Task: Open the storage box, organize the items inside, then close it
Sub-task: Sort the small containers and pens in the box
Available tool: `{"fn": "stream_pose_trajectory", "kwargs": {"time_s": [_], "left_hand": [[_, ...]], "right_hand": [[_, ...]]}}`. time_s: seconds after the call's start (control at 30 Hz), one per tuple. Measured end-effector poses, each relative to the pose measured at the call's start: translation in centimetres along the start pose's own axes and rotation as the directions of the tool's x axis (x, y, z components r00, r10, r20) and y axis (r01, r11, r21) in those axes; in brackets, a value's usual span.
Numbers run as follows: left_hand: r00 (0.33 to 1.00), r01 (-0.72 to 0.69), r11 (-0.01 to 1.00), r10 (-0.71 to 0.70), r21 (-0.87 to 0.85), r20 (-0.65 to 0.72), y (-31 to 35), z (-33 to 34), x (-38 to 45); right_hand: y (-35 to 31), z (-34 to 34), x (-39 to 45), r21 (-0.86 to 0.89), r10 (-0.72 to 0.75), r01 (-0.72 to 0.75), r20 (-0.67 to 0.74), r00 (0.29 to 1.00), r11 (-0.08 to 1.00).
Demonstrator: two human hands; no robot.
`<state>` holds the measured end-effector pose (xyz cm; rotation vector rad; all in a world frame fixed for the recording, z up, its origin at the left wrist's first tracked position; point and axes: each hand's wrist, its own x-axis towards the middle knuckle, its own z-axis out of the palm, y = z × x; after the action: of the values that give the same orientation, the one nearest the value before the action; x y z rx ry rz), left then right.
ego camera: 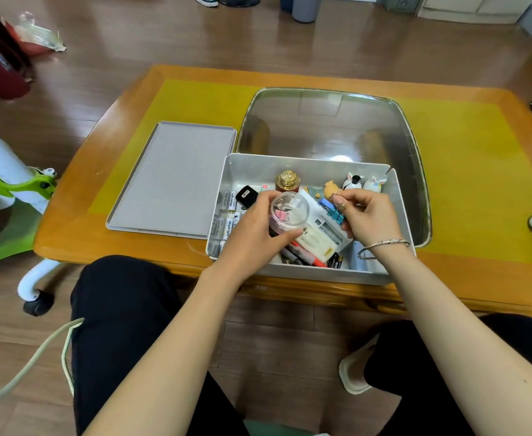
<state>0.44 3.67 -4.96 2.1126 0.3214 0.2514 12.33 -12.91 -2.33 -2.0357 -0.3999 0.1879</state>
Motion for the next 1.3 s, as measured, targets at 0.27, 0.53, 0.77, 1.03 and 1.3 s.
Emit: {"fn": "stream_pose_trajectory", "kwargs": {"time_s": [0.27, 0.53, 0.77, 1.03, 1.3], "left_hand": [[0.977, -0.041, 0.947, 0.106, 0.319, -0.187, -1.1, -0.9, -0.1], [0.986, -0.028, 0.965, 0.070, 0.261, -0.152, -0.9, -0.8, -0.3], [0.984, -0.019, 0.946, 0.076, 0.324, -0.163, -1.3, -0.6, -0.4], [0.991, -0.014, 0.960, 0.050, 0.280, -0.125, -1.4, -0.6, -0.3], [0.869, 0.072, 0.993, -0.108, -0.093, -0.483, -1.9, -4.7, -1.2]], "right_hand": [[-3.1, 1.6, -1.2, 0.207, -0.088, 0.066, 0.095, 0.992, 0.976], [-3.7, 2.9, -1.3, 0.170, -0.140, 0.113, 0.157, 0.978, 0.979], [-3.9, 2.7, -1.6, 0.261, -0.099, 0.066, 0.114, 0.989, 0.963], [-4.4, 3.3, -1.6, 0.212, -0.131, 0.097, 0.155, 0.979, 0.972], [-2.0, 4.6, -0.4, -0.240, -0.123, 0.210, 0.335, 0.934, 0.948]]}}
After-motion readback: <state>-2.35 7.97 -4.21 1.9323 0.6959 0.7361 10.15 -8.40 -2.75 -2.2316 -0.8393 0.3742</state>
